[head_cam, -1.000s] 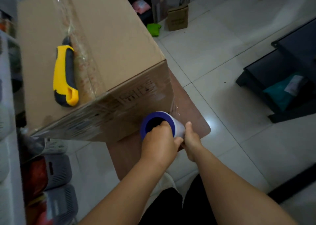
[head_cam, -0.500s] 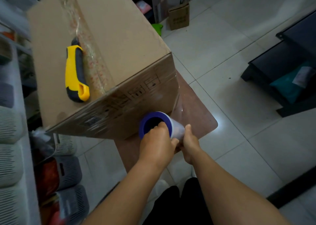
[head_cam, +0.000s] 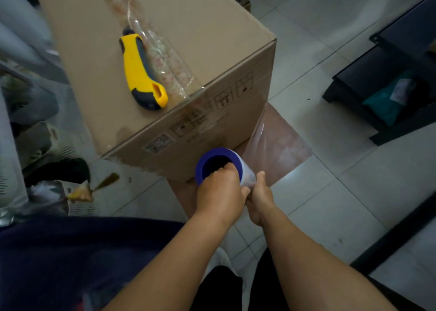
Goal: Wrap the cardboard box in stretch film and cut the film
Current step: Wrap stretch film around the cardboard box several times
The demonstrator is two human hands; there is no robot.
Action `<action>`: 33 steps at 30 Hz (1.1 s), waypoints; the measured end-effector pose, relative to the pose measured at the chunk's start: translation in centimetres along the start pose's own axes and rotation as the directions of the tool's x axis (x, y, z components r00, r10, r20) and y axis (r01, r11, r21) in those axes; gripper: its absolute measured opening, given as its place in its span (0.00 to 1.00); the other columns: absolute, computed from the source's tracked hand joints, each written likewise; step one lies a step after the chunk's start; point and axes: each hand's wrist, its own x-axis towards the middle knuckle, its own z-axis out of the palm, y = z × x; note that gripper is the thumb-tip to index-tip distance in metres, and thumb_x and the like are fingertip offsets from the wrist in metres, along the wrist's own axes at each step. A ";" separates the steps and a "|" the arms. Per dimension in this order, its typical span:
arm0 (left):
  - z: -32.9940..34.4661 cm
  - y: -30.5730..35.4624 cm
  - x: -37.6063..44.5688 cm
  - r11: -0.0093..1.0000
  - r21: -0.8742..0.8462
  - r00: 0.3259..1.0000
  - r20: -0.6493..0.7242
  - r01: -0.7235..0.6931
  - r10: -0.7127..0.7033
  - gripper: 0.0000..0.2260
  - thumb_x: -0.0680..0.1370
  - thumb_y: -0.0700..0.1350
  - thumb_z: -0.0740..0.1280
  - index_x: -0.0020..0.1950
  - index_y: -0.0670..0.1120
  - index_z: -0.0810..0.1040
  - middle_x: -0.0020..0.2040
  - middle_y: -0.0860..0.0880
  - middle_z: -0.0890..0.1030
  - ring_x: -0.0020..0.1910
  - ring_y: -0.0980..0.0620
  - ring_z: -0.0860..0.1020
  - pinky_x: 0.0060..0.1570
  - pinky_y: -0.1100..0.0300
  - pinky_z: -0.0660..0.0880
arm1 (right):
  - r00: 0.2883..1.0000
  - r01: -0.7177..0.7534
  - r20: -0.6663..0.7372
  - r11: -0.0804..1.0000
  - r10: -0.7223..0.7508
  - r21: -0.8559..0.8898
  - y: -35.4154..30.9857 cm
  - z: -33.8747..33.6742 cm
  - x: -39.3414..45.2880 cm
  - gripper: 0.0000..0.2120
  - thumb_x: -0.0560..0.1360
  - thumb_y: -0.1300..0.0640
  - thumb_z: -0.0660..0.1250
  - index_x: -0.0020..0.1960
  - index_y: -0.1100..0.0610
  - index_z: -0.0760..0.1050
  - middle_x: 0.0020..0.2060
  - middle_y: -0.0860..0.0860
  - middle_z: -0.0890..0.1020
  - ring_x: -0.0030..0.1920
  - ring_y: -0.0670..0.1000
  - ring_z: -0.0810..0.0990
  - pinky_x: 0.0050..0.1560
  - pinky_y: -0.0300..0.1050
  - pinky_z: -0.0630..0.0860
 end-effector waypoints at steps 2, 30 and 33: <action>0.0 -0.9 -0.4 1.000 -0.006 1.000 0.006 -0.006 0.006 0.16 0.77 0.51 0.67 0.59 0.43 0.71 0.54 0.46 0.79 0.51 0.47 0.78 0.40 0.60 0.69 | 1.000 0.001 -0.022 1.000 -0.001 0.008 0.8 0.5 -0.2 0.33 0.80 0.37 0.48 0.66 0.62 0.73 0.56 0.61 0.82 0.53 0.56 0.81 0.52 0.50 0.78; -0.7 -9.1 -4.3 0.999 0.018 0.999 0.020 -0.026 0.026 0.16 0.77 0.50 0.67 0.58 0.43 0.72 0.52 0.45 0.79 0.48 0.47 0.79 0.41 0.59 0.74 | 0.999 0.025 0.047 0.999 -0.026 0.030 9.4 5.5 -1.1 0.32 0.81 0.37 0.44 0.58 0.62 0.74 0.33 0.53 0.78 0.35 0.51 0.77 0.33 0.44 0.73; -1.0 -9.5 -4.4 1.000 0.013 1.000 0.028 -0.001 0.000 0.15 0.76 0.50 0.67 0.58 0.43 0.72 0.51 0.46 0.79 0.47 0.48 0.79 0.40 0.59 0.75 | 0.998 -0.021 0.056 1.000 0.021 0.004 9.7 5.8 -1.4 0.31 0.80 0.36 0.43 0.45 0.59 0.73 0.26 0.51 0.78 0.27 0.49 0.77 0.25 0.39 0.72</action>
